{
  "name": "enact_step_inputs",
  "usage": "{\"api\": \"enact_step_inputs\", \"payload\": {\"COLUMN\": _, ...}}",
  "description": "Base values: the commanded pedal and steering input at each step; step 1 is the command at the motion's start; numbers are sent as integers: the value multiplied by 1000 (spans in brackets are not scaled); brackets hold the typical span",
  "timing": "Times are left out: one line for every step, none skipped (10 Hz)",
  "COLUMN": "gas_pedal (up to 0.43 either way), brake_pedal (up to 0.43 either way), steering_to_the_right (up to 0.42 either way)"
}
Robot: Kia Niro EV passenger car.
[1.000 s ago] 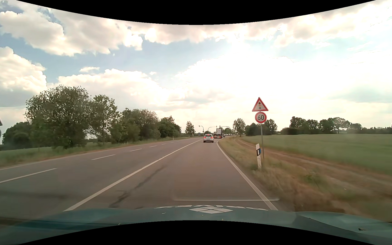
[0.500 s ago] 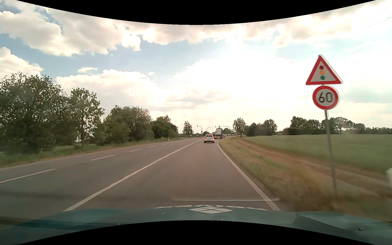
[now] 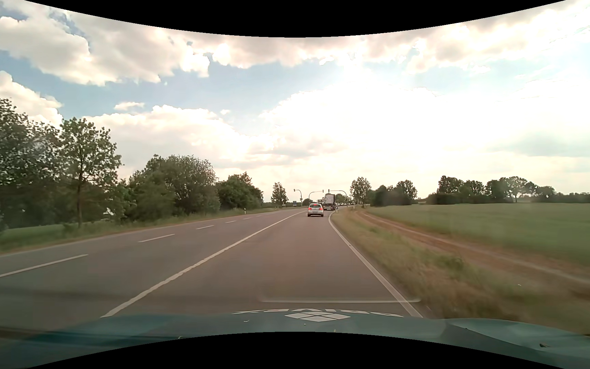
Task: Follow the waypoints while adhering to traffic rules and regulations
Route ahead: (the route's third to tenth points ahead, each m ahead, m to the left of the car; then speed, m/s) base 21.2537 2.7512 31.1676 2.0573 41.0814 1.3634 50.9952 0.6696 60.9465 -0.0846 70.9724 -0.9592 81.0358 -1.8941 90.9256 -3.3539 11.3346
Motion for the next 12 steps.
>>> {"api": "enact_step_inputs", "payload": {"gas_pedal": 118, "brake_pedal": 0, "steering_to_the_right": 4}}
{"api": "enact_step_inputs", "payload": {"gas_pedal": 110, "brake_pedal": 0, "steering_to_the_right": 5}}
{"api": "enact_step_inputs", "payload": {"gas_pedal": 110, "brake_pedal": 0, "steering_to_the_right": 5}}
{"api": "enact_step_inputs", "payload": {"gas_pedal": 110, "brake_pedal": 0, "steering_to_the_right": 5}}
{"api": "enact_step_inputs", "payload": {"gas_pedal": 98, "brake_pedal": 0, "steering_to_the_right": 5}}
{"api": "enact_step_inputs", "payload": {"gas_pedal": 98, "brake_pedal": 0, "steering_to_the_right": 5}}
{"api": "enact_step_inputs", "payload": {"gas_pedal": 98, "brake_pedal": 0, "steering_to_the_right": 5}}
{"api": "enact_step_inputs", "payload": {"gas_pedal": 98, "brake_pedal": 0, "steering_to_the_right": 5}}
{"api": "enact_step_inputs", "payload": {"gas_pedal": 98, "brake_pedal": 0, "steering_to_the_right": 5}}
{"api": "enact_step_inputs", "payload": {"gas_pedal": 110, "brake_pedal": 0, "steering_to_the_right": 6}}
{"api": "enact_step_inputs", "payload": {"gas_pedal": 110, "brake_pedal": 0, "steering_to_the_right": 6}}
{"api": "enact_step_inputs", "payload": {"gas_pedal": 110, "brake_pedal": 0, "steering_to_the_right": 6}}
